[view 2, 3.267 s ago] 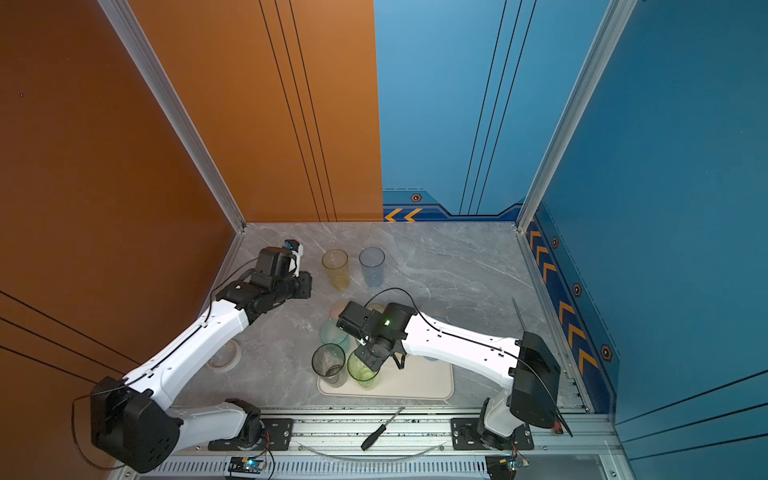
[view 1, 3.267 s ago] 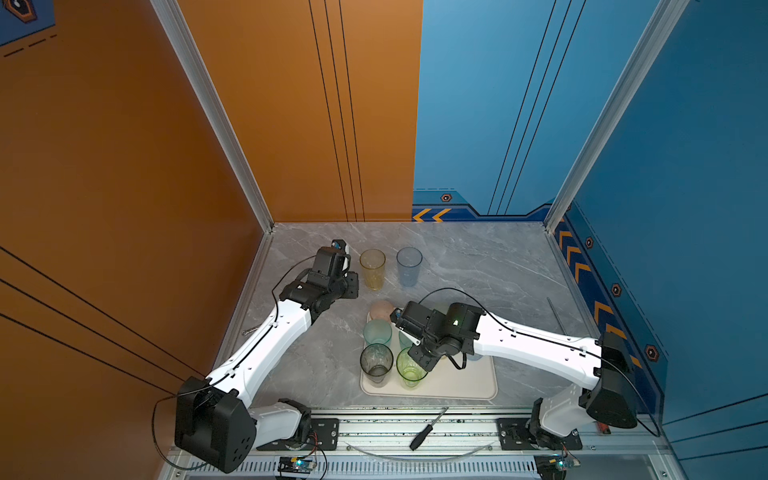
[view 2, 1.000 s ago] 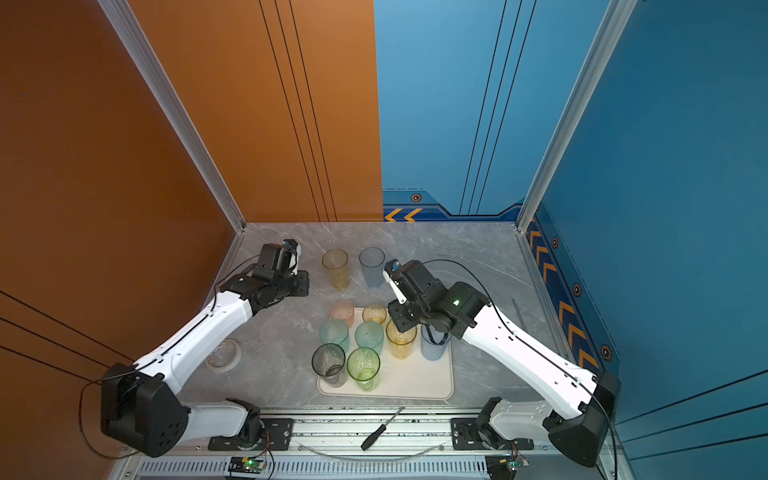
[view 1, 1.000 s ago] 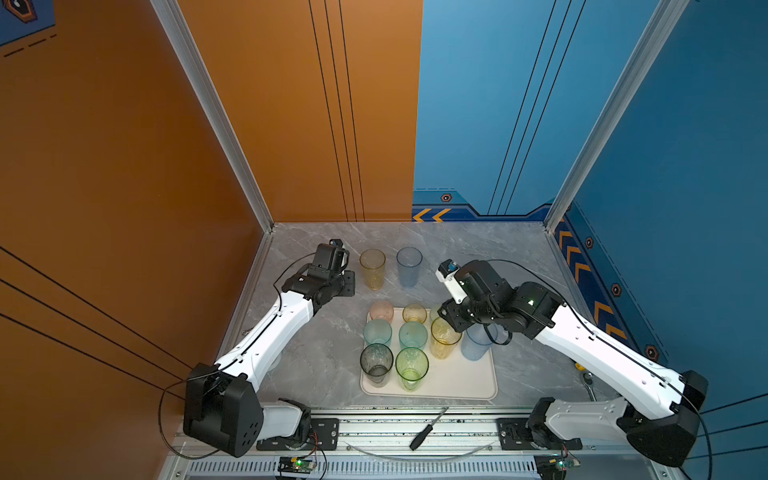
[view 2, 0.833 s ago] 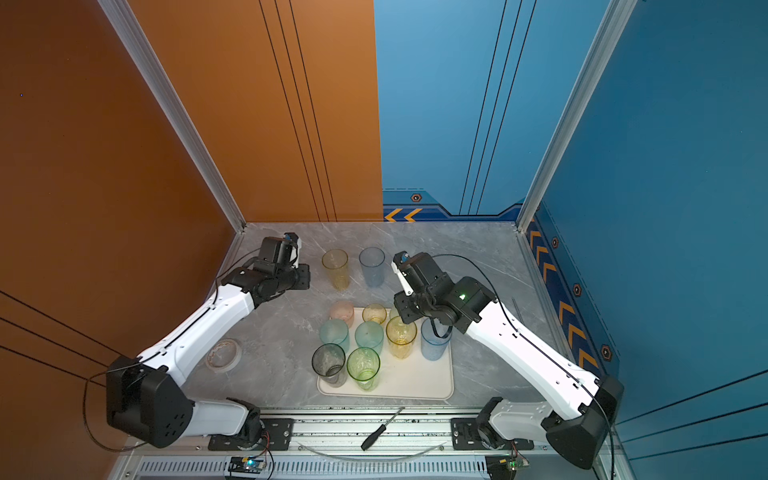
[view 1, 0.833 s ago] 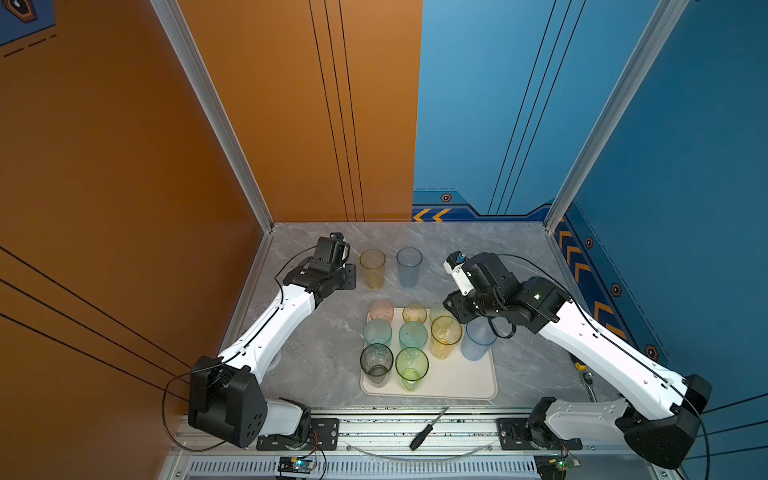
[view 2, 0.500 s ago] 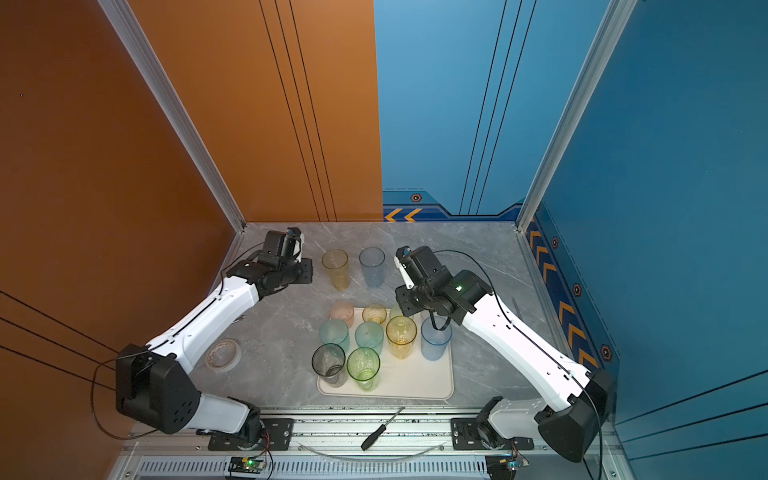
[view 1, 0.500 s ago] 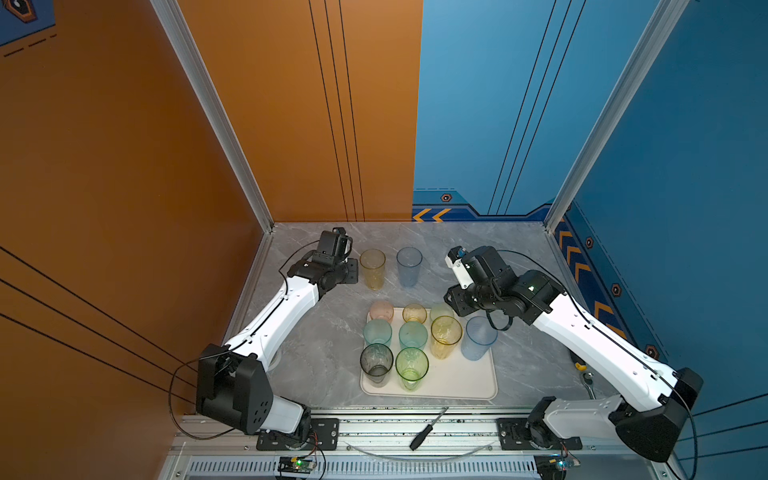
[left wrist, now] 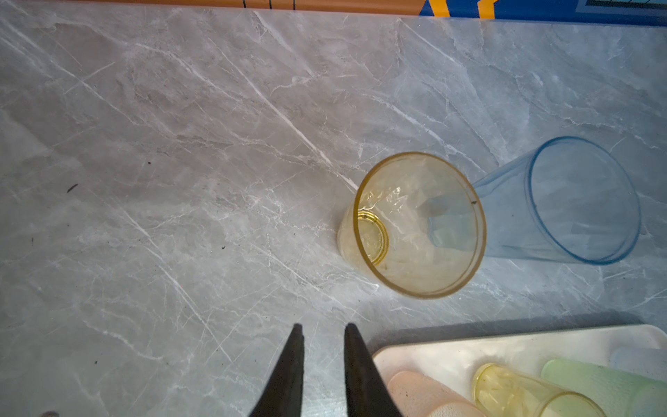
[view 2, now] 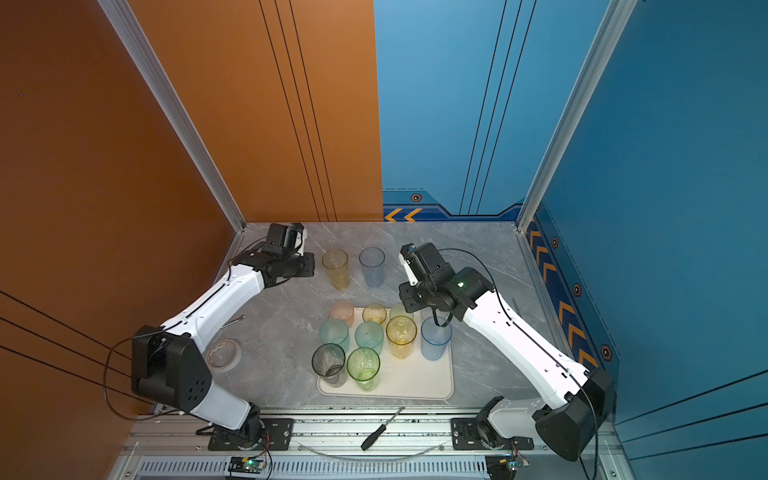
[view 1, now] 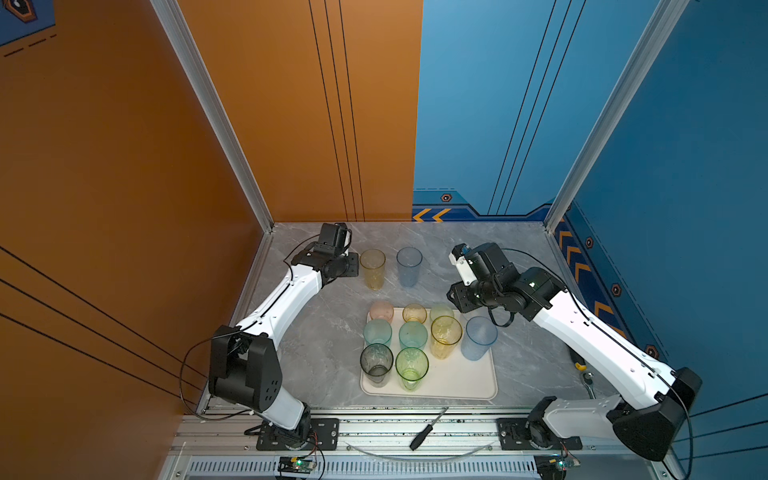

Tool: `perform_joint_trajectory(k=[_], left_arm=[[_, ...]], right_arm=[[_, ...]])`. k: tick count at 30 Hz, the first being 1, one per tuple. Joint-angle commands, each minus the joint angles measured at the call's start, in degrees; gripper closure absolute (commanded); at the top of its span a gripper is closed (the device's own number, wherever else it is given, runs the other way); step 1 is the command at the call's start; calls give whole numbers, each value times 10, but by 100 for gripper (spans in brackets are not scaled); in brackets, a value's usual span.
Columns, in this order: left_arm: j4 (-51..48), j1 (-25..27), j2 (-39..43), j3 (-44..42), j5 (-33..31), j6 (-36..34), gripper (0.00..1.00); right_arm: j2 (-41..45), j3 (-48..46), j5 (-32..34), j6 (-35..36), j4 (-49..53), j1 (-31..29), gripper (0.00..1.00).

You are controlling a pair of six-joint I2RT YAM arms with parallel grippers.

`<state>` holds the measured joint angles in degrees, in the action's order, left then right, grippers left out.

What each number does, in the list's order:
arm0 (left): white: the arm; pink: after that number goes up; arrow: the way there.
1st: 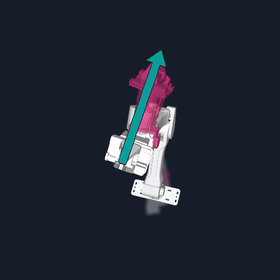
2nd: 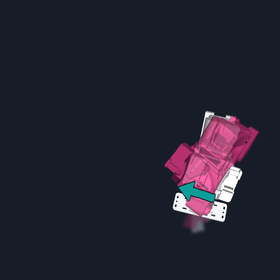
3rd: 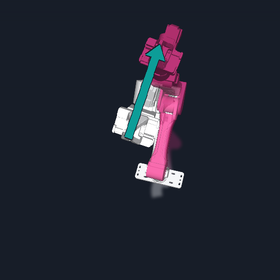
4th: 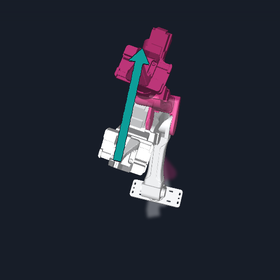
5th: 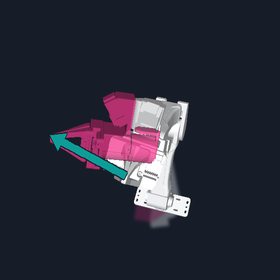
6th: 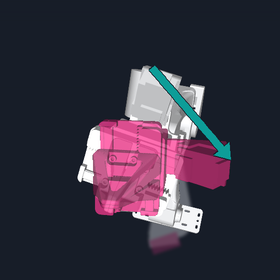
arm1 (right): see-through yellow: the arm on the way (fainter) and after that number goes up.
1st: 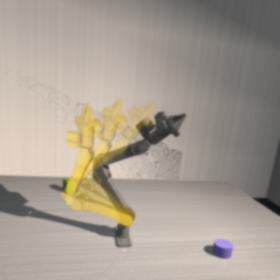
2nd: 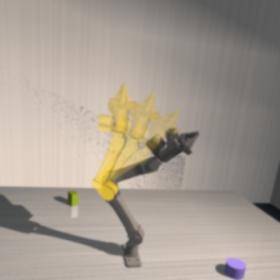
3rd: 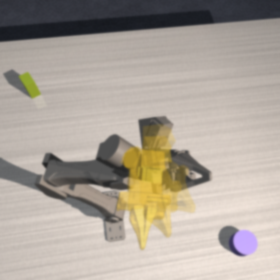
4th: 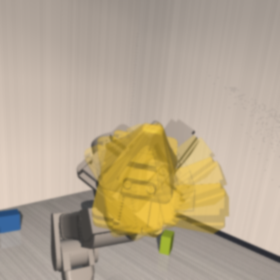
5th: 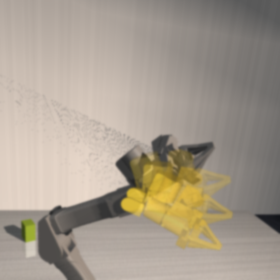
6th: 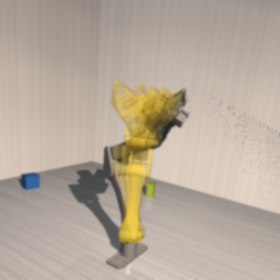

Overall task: Place the glasses into the tray
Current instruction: 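Lower left gripper around the rim of the yellow cup beyond the tray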

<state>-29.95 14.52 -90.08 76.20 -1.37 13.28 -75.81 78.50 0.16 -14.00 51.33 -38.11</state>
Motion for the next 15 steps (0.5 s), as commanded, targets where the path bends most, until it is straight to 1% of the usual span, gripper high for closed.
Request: perform_joint_trajectory(k=[1,5,15], left_arm=[[-7,-10,-23,35,30,-13,77],[-11,-13,-58,67,49,-22,77],[-27,-12,-122,128,64,-35,77]], right_arm=[[-12,17,-5,-6,-11,4,60],[-21,24,-5,-5,-10,6,60],[-36,39,-10,-1,-11,14,60]])
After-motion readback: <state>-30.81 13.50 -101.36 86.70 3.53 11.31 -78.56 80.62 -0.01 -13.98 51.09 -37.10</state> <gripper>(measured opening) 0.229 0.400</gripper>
